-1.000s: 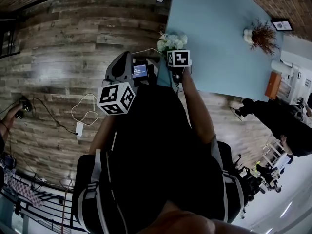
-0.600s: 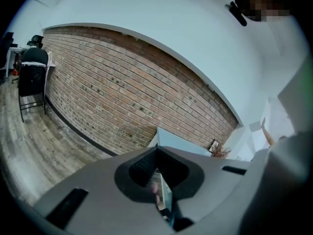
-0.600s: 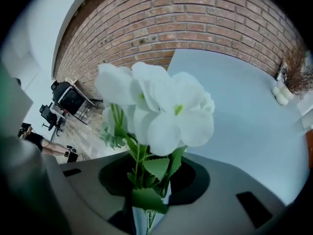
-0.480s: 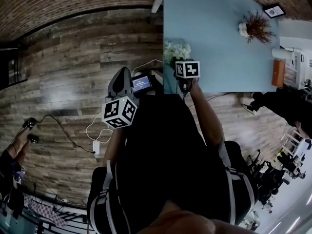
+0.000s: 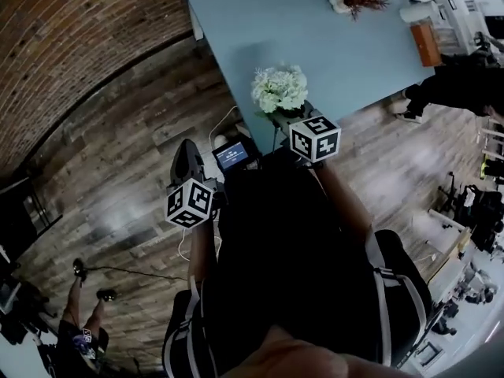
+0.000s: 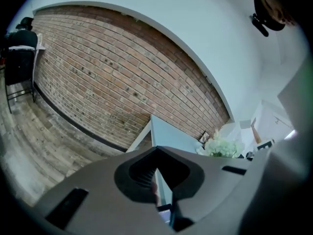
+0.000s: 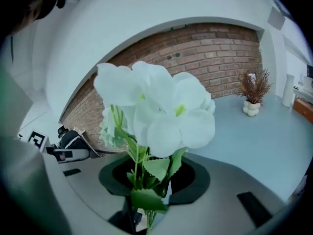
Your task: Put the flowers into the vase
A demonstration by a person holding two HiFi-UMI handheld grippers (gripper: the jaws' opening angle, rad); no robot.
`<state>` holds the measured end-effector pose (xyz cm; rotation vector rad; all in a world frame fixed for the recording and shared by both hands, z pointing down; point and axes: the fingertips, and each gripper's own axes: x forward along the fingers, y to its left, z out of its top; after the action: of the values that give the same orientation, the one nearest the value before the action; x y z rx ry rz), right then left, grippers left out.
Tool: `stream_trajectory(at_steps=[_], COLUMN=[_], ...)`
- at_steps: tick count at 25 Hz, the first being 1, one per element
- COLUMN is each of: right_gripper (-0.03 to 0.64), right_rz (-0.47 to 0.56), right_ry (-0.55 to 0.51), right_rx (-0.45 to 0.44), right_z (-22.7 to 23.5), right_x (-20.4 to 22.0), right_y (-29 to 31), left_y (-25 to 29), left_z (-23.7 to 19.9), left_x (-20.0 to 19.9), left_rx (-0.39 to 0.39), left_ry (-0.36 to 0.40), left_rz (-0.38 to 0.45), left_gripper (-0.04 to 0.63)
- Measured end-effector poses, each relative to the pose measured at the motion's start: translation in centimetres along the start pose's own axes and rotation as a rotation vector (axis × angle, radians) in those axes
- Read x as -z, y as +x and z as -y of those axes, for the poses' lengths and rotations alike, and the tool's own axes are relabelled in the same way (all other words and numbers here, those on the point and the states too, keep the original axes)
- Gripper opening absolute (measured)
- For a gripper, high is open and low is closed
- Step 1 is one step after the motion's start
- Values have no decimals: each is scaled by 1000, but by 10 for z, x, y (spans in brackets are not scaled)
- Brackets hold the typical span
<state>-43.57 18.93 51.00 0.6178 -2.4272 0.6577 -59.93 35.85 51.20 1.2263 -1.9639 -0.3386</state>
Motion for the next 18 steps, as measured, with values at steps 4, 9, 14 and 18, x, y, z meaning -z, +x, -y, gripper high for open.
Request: stream_trajectory(at_steps=[4, 9, 14, 18], right_gripper=[161, 161, 161, 161], right_rz=[130, 286, 404, 471], right_ry=[12, 8, -82, -91], right_rx=[30, 104, 174, 167], right_z=[-2, 4, 15, 49], right_x=[-22, -41, -43, -37], right_y=[-43, -96, -139, -192], left_y=[19, 31, 32, 24], left_z=[26, 61, 83, 140], left_x=[10, 12, 24, 51], left_rx=[83, 159, 185, 225], left_ry=[42, 73, 100, 118], left_rz=[-59, -78, -106, -122], left_gripper=[37, 37, 37, 37])
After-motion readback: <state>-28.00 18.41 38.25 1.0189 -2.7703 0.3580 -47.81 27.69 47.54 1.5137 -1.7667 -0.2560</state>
